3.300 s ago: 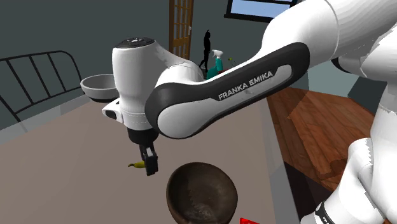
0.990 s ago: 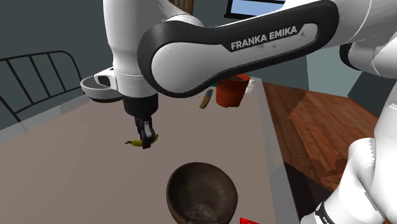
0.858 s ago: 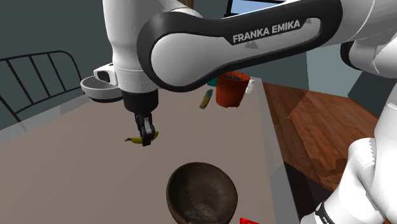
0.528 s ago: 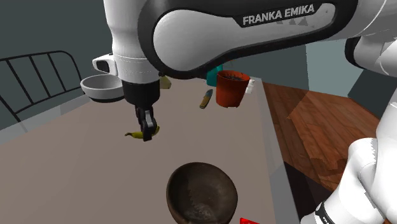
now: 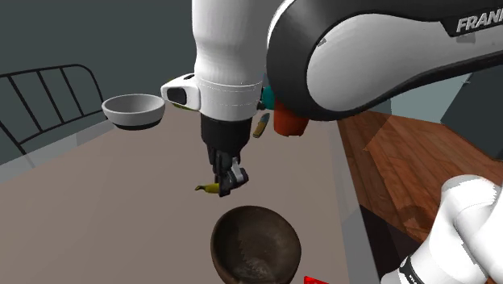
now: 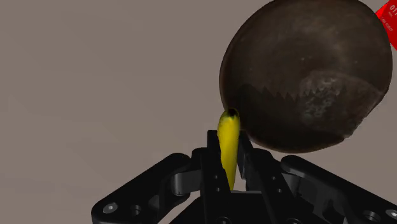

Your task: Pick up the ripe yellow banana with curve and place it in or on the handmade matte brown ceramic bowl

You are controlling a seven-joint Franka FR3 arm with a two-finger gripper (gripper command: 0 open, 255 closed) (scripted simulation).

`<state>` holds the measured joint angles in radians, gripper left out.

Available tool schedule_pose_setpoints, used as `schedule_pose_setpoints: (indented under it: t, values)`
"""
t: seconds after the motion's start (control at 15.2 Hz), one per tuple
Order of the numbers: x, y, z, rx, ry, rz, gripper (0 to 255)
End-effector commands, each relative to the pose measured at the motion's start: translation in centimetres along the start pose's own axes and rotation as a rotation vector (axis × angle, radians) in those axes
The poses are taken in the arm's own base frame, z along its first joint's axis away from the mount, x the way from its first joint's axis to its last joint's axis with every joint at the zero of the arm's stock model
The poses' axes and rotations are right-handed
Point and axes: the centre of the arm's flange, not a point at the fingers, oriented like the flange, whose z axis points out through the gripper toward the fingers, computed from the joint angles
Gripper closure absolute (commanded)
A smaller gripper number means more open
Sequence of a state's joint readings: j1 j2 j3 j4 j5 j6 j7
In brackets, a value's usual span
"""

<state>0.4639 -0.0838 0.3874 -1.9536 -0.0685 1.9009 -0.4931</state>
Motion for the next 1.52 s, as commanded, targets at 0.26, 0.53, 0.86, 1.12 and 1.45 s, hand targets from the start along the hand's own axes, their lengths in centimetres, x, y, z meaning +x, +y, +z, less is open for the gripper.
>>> schedule_pose_setpoints:
  t: [0.26, 0.53, 0.86, 1.12, 1.45]
  values:
    - [-4.5, -6.9, -0.3, 0.000, 0.000, 0.001, 255]
    - [-5.1, -7.9, 1.2, 0.000, 0.000, 0.001, 255]
    - [-5.0, -8.2, 3.9, 0.000, 0.000, 0.001, 255]
    - [-5.0, -8.4, 6.0, 0.000, 0.000, 0.001, 255]
    - [-4.9, -8.5, 6.6, 0.000, 0.000, 0.001, 255]
